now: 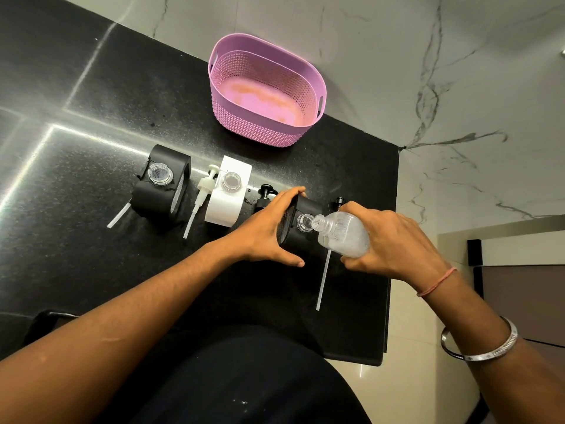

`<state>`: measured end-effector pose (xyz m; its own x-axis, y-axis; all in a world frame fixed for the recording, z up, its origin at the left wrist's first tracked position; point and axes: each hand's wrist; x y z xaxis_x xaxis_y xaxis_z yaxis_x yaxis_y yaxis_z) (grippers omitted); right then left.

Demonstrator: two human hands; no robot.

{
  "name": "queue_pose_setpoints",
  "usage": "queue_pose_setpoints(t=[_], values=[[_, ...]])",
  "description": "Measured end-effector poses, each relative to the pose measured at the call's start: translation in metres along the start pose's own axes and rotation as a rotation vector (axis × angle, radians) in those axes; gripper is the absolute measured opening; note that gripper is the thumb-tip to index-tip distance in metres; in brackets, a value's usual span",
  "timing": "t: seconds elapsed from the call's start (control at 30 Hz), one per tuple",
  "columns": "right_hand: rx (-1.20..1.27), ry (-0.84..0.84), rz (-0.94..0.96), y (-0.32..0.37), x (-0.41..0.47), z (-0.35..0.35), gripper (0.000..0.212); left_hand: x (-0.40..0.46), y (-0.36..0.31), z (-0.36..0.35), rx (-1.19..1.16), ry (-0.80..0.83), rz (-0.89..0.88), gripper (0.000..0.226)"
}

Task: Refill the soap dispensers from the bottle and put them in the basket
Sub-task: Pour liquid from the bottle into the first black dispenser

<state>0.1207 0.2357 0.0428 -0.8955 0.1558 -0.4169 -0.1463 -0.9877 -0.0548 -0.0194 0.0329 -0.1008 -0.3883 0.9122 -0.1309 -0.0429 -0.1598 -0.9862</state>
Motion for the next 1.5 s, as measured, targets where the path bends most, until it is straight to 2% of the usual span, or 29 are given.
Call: queue_pose_setpoints(t=[0.23, 1.5], values=[[-0.013, -0.009, -0.021, 0.0027, -0.0004, 0.0008, 0.072, -0.0007, 0.0105, 0.0032, 0.054, 0.001, -0.028, 0.135], [-0.012, 0.006, 0.003, 0.0002, -0.0001, 0.0011, 0.077, 0.0007, 0.0124, 0.0051, 0.094, 0.009, -0.049, 0.129]])
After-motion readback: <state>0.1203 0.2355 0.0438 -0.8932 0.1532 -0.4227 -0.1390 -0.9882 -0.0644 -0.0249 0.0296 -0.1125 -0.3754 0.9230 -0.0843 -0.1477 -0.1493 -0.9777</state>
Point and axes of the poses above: each hand's wrist, its own x-axis towards the middle knuckle, its own z-axis out of the back of the hand, y = z × x, and after that the axes turned 9 degrees about -x, right-handed
